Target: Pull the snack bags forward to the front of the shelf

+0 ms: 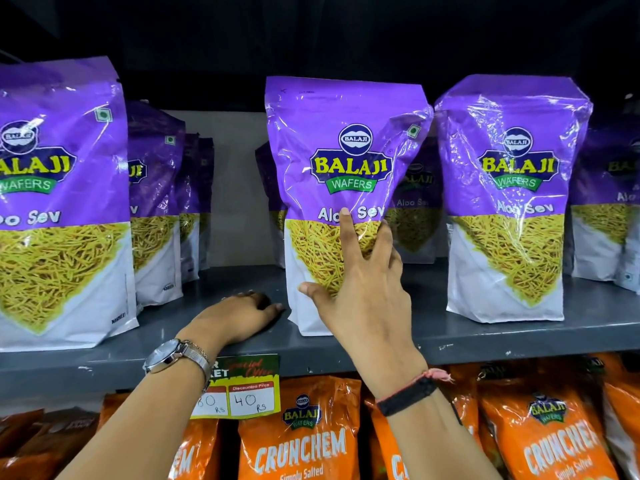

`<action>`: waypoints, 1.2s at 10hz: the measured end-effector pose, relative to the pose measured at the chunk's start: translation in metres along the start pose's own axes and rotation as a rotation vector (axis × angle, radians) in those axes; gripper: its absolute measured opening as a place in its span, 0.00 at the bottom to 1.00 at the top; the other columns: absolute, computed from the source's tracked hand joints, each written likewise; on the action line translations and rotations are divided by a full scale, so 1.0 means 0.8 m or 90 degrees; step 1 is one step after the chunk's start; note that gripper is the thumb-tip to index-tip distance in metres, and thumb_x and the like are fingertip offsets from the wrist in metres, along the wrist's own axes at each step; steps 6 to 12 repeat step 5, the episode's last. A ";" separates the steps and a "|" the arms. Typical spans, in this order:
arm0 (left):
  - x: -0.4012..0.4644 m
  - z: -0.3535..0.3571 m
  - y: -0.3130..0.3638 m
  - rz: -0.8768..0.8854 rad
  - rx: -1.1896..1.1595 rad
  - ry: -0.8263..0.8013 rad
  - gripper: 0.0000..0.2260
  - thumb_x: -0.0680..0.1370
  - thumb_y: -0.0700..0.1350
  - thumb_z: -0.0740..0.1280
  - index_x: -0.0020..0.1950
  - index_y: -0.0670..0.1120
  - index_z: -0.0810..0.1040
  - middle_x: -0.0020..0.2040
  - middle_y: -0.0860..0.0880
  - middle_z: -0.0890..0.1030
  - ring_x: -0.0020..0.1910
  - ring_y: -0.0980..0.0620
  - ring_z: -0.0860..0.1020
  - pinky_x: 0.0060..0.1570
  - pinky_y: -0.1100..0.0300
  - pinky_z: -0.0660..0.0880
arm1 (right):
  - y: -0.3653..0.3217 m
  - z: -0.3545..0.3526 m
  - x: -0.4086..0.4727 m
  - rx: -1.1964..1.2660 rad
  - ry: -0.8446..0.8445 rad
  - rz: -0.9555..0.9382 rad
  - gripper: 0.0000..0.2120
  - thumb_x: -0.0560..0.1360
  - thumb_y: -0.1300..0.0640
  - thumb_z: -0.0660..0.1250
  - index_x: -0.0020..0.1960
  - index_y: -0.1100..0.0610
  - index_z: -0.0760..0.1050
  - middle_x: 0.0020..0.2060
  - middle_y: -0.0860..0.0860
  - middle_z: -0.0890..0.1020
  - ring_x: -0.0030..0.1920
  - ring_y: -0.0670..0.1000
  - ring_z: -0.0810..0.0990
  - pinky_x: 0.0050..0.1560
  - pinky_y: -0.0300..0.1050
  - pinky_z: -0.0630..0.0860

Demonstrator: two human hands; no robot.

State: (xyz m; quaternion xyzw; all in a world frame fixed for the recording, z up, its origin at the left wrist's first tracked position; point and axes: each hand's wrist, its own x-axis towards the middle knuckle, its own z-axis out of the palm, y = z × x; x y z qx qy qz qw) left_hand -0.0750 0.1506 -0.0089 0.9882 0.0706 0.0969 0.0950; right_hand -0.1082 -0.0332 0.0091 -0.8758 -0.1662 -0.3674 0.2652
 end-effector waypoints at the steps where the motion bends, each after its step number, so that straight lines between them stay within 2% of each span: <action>1: 0.000 0.000 0.001 -0.001 -0.004 0.003 0.23 0.77 0.61 0.52 0.65 0.50 0.71 0.69 0.45 0.71 0.67 0.45 0.69 0.64 0.54 0.65 | 0.000 0.004 0.005 -0.004 -0.008 0.003 0.45 0.70 0.38 0.67 0.75 0.43 0.40 0.74 0.59 0.48 0.72 0.62 0.55 0.55 0.56 0.76; 4: -0.001 -0.001 -0.001 0.002 0.005 -0.007 0.23 0.77 0.62 0.51 0.62 0.50 0.72 0.67 0.44 0.73 0.64 0.44 0.71 0.63 0.52 0.68 | -0.002 0.007 0.009 -0.002 -0.021 0.007 0.45 0.70 0.38 0.67 0.75 0.44 0.41 0.75 0.58 0.47 0.72 0.63 0.54 0.55 0.57 0.76; 5: 0.004 0.001 -0.001 -0.006 0.000 0.018 0.24 0.77 0.61 0.52 0.64 0.49 0.71 0.68 0.43 0.72 0.66 0.44 0.70 0.65 0.51 0.66 | -0.001 -0.008 0.004 0.008 -0.021 0.001 0.45 0.70 0.37 0.66 0.75 0.42 0.39 0.75 0.58 0.45 0.74 0.61 0.52 0.57 0.58 0.75; 12: 0.004 0.001 -0.001 -0.006 0.000 0.018 0.24 0.77 0.61 0.52 0.64 0.49 0.71 0.68 0.43 0.72 0.66 0.44 0.70 0.65 0.51 0.66 | -0.001 -0.008 0.004 0.008 -0.021 0.001 0.45 0.70 0.37 0.66 0.75 0.42 0.39 0.75 0.58 0.45 0.74 0.61 0.52 0.57 0.58 0.75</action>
